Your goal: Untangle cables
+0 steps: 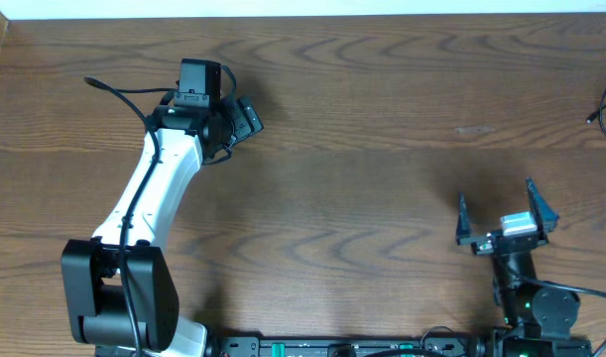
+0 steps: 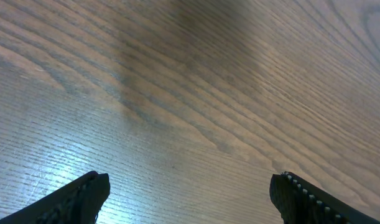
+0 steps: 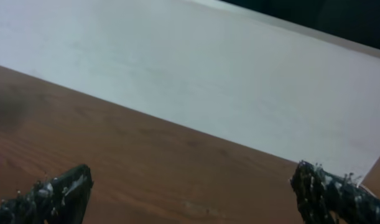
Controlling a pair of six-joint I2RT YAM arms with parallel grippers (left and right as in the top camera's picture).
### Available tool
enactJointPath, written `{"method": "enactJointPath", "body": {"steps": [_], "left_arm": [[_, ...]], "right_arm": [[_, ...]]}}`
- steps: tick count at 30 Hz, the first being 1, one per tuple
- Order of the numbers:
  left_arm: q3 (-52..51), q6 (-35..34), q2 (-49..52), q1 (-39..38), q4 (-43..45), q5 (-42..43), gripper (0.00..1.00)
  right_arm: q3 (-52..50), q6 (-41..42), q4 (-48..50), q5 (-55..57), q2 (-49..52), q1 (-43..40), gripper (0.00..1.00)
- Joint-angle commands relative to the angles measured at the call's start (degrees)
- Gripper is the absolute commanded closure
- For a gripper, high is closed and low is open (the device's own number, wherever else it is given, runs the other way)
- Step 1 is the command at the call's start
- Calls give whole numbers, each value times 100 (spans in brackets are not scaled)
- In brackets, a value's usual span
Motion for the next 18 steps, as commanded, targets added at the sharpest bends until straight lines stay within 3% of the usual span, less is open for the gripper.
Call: {"method": "enactJointPath", "body": {"steps": [1,8,18], "left_arm": [[37,96,22,13,-17,-35,12],[37,96,22,13,-17,-35,12],[37,96,22,13,-17,-35,12]], "right_arm": [[-103,7,-280,24,-299,46,1],[-103,48,-1145,68,-319,46,1],[-103,142,-1126,103,-310,39,1]]}}
